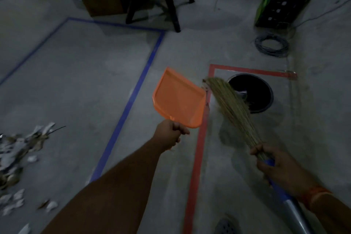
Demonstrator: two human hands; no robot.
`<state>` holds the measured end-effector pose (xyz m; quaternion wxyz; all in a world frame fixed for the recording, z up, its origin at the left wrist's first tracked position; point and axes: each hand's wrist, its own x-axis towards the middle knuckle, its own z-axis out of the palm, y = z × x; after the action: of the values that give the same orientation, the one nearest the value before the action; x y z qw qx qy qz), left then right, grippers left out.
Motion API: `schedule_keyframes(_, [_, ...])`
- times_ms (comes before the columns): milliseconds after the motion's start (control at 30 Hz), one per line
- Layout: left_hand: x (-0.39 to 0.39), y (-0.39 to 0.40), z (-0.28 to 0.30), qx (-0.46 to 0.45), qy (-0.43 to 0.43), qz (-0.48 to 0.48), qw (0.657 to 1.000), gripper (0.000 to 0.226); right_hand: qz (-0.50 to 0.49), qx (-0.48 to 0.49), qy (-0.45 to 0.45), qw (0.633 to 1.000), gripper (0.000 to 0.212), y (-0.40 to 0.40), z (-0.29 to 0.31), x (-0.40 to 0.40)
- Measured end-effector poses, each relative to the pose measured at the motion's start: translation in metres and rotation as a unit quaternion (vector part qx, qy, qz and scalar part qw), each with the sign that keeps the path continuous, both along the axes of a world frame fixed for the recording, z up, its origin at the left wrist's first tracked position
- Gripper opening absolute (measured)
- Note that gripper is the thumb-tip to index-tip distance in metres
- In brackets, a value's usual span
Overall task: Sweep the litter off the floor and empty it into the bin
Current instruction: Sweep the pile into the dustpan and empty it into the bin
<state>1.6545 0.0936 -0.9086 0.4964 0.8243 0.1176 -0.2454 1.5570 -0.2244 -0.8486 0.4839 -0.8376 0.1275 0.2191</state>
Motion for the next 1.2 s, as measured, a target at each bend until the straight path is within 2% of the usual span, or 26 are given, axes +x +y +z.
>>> schedule_keyframes(367, [-0.141, 0.251, 0.005, -0.003, 0.021, 0.174, 0.985, 0.044, 0.111, 0.029, 0.028, 0.993, 0.029, 0.206, 0.012, -0.037])
schedule_keyframes(533, [-0.196, 0.319, 0.000, -0.006, 0.025, 0.228, 0.973, 0.045, 0.161, 0.021, 0.026, 0.986, 0.033, 0.277, -0.001, -0.050])
schedule_keyframes(833, [-0.202, 0.321, -0.018, -0.006, 0.036, 0.234, 0.971, 0.045, 0.175, 0.020, 0.016, 0.984, 0.025, 0.303, -0.025, -0.033])
schedule_keyframes(1200, [-0.154, 0.239, -0.043, -0.026, 0.058, 0.203, 0.977, 0.043, 0.143, -0.031, 0.023, 0.989, 0.024, 0.220, -0.060, 0.024])
